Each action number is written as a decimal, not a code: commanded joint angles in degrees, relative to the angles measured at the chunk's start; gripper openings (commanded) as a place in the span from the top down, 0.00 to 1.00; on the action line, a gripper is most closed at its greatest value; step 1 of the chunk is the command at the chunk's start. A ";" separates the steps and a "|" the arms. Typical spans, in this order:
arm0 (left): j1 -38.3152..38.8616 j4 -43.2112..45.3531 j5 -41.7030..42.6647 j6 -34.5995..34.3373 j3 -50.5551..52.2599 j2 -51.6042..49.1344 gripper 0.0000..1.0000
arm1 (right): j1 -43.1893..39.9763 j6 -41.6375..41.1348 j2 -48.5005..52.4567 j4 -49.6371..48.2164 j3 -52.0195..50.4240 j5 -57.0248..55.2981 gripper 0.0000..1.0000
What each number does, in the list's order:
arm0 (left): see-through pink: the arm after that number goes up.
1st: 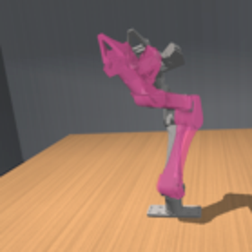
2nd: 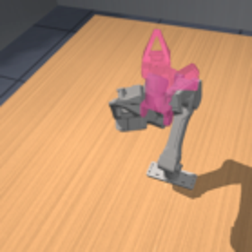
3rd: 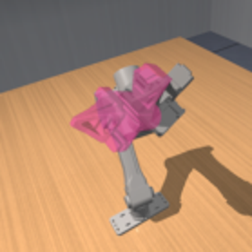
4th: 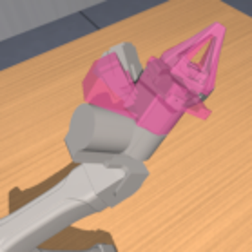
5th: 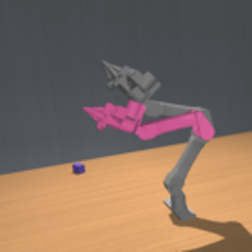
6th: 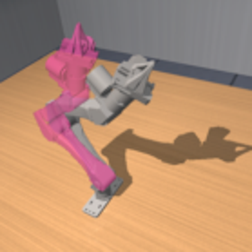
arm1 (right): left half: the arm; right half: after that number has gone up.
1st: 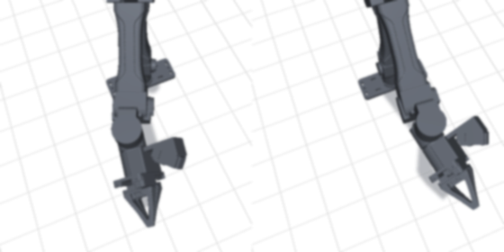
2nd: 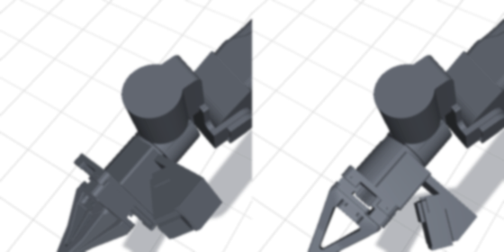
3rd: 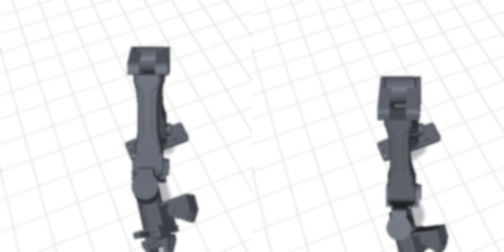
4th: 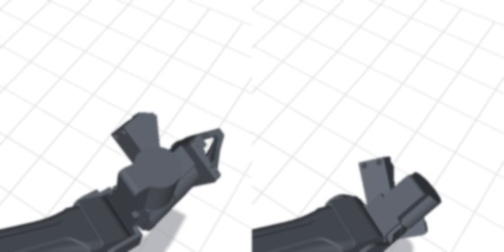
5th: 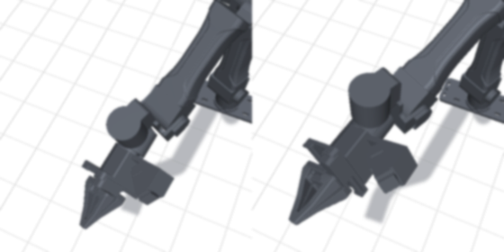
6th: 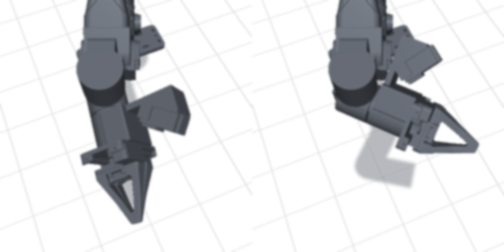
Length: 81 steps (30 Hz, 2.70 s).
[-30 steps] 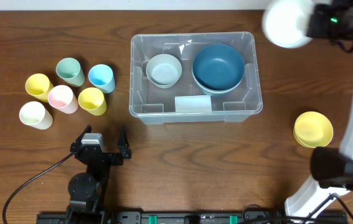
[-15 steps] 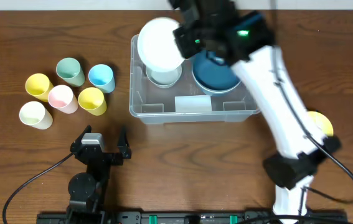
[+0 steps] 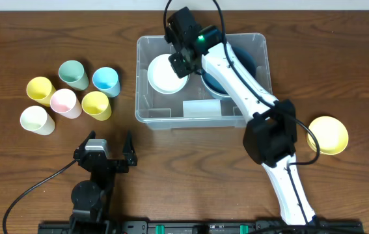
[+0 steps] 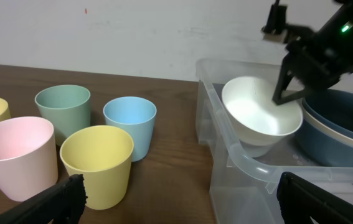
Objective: Pack container
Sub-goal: 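Lower the white bowl into the grey bowl in the bin and release, then move the right gripper to the yellow cups and grasp them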
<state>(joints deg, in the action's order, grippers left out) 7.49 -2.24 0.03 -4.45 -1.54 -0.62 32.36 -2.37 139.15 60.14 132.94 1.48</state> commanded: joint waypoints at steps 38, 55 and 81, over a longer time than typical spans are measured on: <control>-0.31 -1.88 -0.61 0.15 1.29 0.39 0.02 | -6.91 -1.20 -7.26 24.20 32.02 1.25 0.39; -0.28 -1.88 -0.61 0.15 1.29 0.39 0.02 | -44.92 -13.05 -33.27 37.18 16.90 4.50 0.26; -0.28 -1.88 -0.61 0.15 1.29 0.39 0.02 | -54.75 -5.29 -33.48 -0.24 -53.37 7.32 0.28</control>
<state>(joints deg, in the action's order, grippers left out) 7.49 -2.24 0.03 -4.45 -1.54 -0.62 -24.88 -9.96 107.09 61.39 81.54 7.55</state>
